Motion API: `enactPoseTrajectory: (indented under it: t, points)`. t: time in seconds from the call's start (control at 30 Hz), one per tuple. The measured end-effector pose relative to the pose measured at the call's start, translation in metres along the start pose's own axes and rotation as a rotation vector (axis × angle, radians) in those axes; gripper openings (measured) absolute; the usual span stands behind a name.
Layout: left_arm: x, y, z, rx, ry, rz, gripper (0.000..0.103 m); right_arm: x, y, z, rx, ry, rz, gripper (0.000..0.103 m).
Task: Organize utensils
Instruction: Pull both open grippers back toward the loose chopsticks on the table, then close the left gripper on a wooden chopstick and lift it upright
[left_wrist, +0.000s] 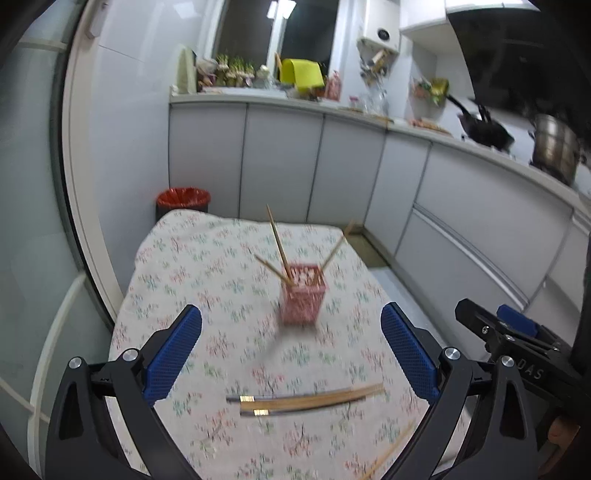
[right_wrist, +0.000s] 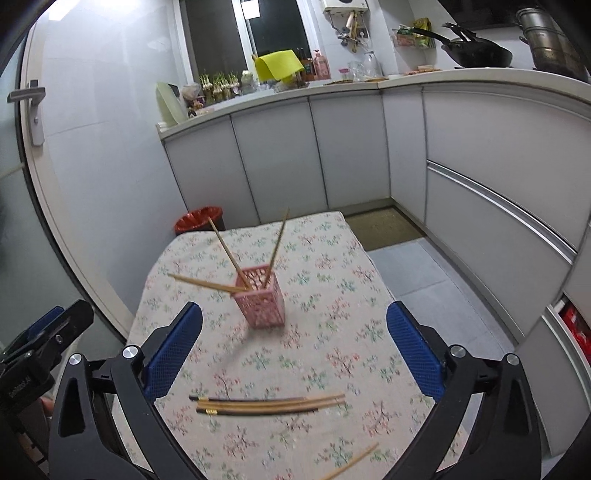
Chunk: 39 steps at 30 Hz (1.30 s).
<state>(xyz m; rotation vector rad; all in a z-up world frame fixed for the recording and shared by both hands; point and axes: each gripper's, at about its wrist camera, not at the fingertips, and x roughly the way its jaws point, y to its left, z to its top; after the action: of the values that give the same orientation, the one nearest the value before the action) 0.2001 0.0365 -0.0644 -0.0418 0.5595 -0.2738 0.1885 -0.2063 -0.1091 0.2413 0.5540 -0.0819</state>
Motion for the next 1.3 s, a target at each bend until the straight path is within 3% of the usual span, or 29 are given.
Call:
enactPoseTrajectory:
  t: [0.23, 0.4, 0.53, 0.6, 0.67, 0.73, 0.77, 0.93, 1.03, 1.17, 1.27, 1.3]
  points:
    - [-0.014, -0.019, -0.025, 0.034, -0.003, 0.035, 0.095, -0.035, -0.006, -0.037, -0.044, -0.031, -0.154, 0.096]
    - [-0.019, -0.029, -0.035, 0.078, 0.005, 0.058, 0.095, -0.055, -0.019, -0.049, -0.014, -0.048, -0.208, 0.096]
    - [-0.012, -0.035, -0.040, 0.118, 0.068, 0.038, 0.095, -0.063, -0.037, -0.058, 0.015, -0.046, -0.249, 0.096]
    - [-0.001, -0.042, -0.045, 0.160, 0.136, 0.005, 0.095, -0.066, -0.051, -0.062, 0.066, -0.016, -0.250, 0.096]
    - [0.018, -0.050, -0.051, 0.214, 0.260, -0.055, 0.095, -0.068, -0.063, -0.068, 0.109, 0.017, -0.250, 0.096]
    - [0.049, -0.062, -0.063, 0.257, 0.471, -0.172, 0.095, -0.068, -0.076, -0.076, 0.143, 0.054, -0.259, 0.096]
    - [0.060, -0.066, -0.068, 0.275, 0.531, -0.195, 0.095, -0.069, -0.081, -0.079, 0.154, 0.065, -0.266, 0.096]
    - [0.112, -0.102, -0.089, 0.342, 0.719, -0.307, 0.095, -0.075, -0.109, -0.094, 0.245, 0.106, -0.278, 0.096]
    - [0.137, -0.134, -0.111, 0.430, 0.804, -0.319, 0.093, -0.078, -0.123, -0.098, 0.285, 0.109, -0.284, 0.096]
    - [0.165, -0.167, -0.140, 0.528, 0.919, -0.319, 0.070, -0.085, -0.136, -0.099, 0.328, 0.099, -0.279, 0.096]
    - [0.177, -0.176, -0.151, 0.560, 0.958, -0.325, 0.057, -0.091, -0.142, -0.100, 0.344, 0.093, -0.281, 0.096]
    - [0.180, -0.178, -0.155, 0.578, 0.968, -0.324, 0.049, -0.092, -0.143, -0.100, 0.347, 0.094, -0.282, 0.096]
